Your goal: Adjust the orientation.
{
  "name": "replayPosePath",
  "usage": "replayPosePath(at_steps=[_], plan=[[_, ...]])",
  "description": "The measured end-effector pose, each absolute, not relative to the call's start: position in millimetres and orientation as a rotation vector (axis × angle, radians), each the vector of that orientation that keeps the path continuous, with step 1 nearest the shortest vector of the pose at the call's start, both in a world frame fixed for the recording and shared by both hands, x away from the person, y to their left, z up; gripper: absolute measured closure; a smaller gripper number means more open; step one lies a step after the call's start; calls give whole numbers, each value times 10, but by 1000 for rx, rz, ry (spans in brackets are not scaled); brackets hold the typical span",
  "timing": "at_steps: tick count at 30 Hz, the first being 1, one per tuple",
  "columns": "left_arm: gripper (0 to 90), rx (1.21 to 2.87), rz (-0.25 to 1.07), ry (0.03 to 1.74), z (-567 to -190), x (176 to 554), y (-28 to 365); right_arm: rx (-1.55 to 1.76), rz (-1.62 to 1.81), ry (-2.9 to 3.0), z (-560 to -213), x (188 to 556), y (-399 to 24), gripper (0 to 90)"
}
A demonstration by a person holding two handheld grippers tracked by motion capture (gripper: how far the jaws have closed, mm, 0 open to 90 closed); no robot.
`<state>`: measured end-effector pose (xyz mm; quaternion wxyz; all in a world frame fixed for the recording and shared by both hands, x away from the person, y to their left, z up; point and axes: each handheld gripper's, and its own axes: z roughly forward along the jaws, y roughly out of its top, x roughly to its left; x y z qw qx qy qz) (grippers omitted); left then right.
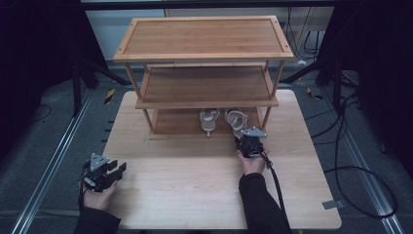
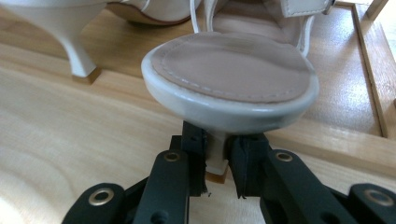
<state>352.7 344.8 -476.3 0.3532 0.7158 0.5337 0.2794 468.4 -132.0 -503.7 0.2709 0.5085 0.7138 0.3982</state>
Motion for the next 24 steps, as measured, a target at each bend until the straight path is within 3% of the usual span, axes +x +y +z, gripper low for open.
replayPosePath(at_steps=[21, 24], plan=[[586, 1849, 717, 1379, -4764, 3523, 3458, 1367, 1107, 1909, -5043, 5011, -1010, 758], [586, 1852, 716, 1381, -4767, 3525, 3460, 1380, 1076, 1899, -5068, 5008, -1014, 680]])
